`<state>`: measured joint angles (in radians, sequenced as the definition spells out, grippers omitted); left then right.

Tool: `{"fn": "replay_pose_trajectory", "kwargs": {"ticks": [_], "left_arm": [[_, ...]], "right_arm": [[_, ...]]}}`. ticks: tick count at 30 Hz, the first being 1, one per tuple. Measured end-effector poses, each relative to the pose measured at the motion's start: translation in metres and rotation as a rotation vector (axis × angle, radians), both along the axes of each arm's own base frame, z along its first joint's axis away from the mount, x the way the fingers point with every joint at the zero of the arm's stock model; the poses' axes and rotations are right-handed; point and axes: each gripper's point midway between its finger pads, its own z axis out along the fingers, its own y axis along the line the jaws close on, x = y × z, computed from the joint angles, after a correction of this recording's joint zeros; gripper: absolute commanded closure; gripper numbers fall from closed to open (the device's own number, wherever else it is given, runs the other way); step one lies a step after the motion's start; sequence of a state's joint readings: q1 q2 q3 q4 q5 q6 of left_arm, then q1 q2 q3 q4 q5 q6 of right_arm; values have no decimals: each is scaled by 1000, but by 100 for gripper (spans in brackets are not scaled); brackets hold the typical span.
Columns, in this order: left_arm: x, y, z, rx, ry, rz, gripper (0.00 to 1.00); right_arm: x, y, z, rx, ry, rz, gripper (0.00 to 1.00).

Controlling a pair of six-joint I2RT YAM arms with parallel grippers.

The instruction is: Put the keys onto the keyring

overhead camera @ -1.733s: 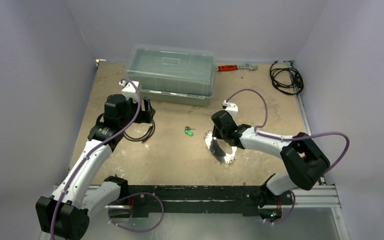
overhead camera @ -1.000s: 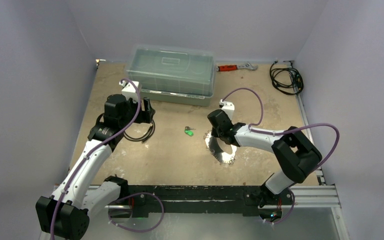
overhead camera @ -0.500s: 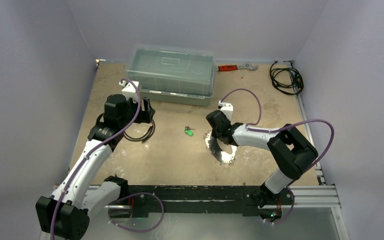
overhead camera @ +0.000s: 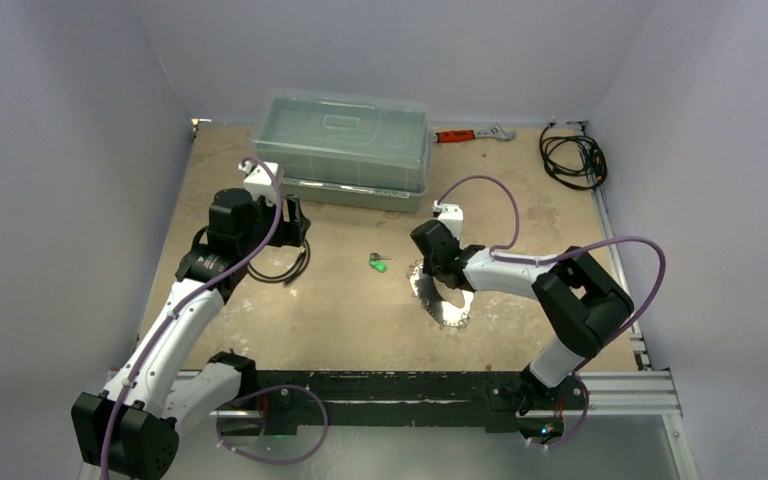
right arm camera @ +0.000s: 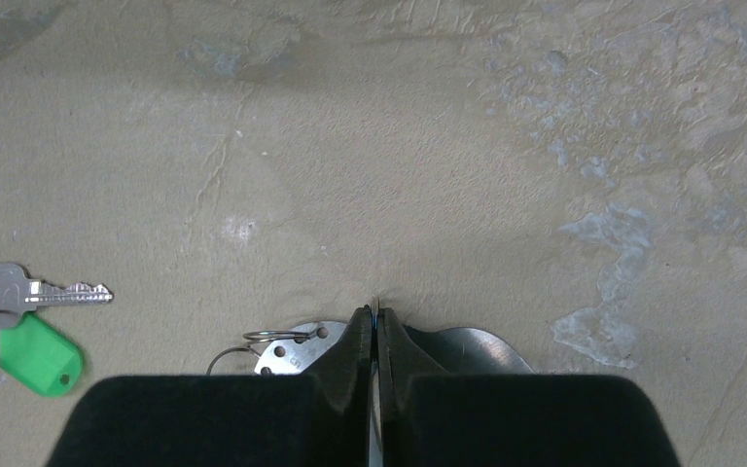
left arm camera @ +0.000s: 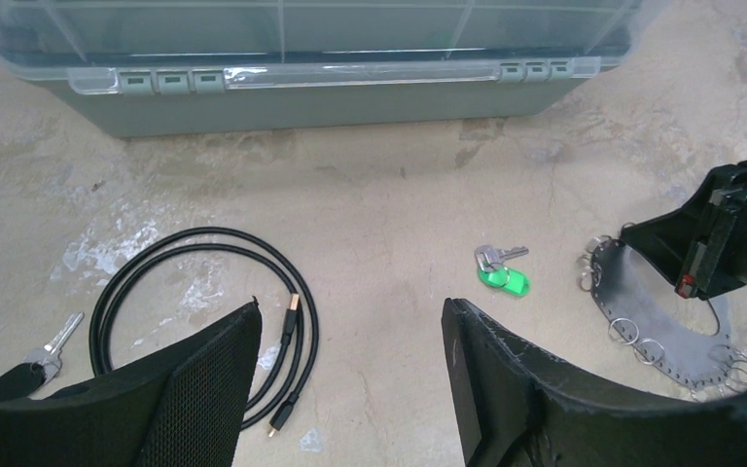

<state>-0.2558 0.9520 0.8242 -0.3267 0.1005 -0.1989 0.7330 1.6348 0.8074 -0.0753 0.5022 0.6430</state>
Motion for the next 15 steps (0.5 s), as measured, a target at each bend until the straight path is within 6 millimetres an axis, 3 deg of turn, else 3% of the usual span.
{"fn": "replay_pose_trajectory", "kwargs": {"ticks": [3, 6, 15], "left_arm": [[-1, -6, 6, -20, -22, -30, 32], [-6, -14, 17, -54, -68, -78, 32], [-31, -36, 68, -165, -329, -238, 30]], "right_arm": [[0, 0, 5, -24, -2, 35, 100], [1, 5, 24, -23, -25, 89, 100], [-3, 31, 122, 95, -220, 324, 100]]}}
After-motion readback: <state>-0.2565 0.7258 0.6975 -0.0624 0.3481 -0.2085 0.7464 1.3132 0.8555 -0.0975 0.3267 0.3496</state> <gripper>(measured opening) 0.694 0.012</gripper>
